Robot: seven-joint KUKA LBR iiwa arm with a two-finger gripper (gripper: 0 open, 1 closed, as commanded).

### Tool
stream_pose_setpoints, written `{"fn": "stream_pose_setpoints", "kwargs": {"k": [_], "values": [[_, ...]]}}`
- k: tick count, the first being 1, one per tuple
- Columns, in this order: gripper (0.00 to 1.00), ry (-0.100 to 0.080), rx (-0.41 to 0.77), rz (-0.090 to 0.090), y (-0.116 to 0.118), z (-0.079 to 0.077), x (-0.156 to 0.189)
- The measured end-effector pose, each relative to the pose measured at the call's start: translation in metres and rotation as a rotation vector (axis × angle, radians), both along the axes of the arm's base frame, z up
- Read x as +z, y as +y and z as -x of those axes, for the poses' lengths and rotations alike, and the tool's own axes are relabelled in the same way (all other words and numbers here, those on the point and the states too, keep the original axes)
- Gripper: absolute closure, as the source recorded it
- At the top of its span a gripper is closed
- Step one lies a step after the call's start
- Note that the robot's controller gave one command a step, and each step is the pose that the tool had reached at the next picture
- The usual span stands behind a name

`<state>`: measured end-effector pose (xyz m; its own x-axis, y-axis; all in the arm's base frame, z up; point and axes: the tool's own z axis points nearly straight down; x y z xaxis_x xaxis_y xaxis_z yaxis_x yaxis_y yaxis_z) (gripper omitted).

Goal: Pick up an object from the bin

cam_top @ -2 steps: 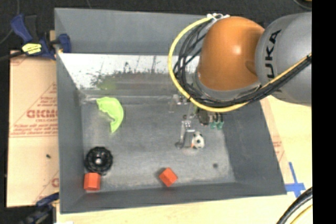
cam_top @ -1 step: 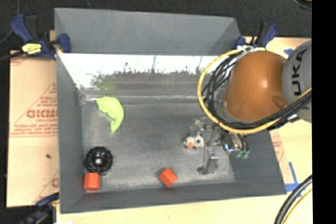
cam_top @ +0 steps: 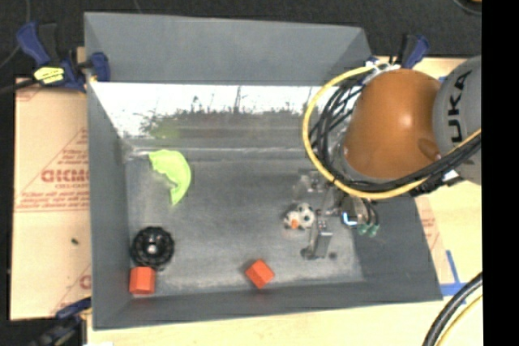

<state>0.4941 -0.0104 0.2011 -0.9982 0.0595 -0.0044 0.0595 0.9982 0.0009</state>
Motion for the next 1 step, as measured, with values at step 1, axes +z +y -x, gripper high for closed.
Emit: {"fn": "stream_pose_setpoints", "kwargs": {"k": [1], "values": [[0.00,0.014,-0.060,0.005,-0.0363,-0.0236,-0.0555]]}}
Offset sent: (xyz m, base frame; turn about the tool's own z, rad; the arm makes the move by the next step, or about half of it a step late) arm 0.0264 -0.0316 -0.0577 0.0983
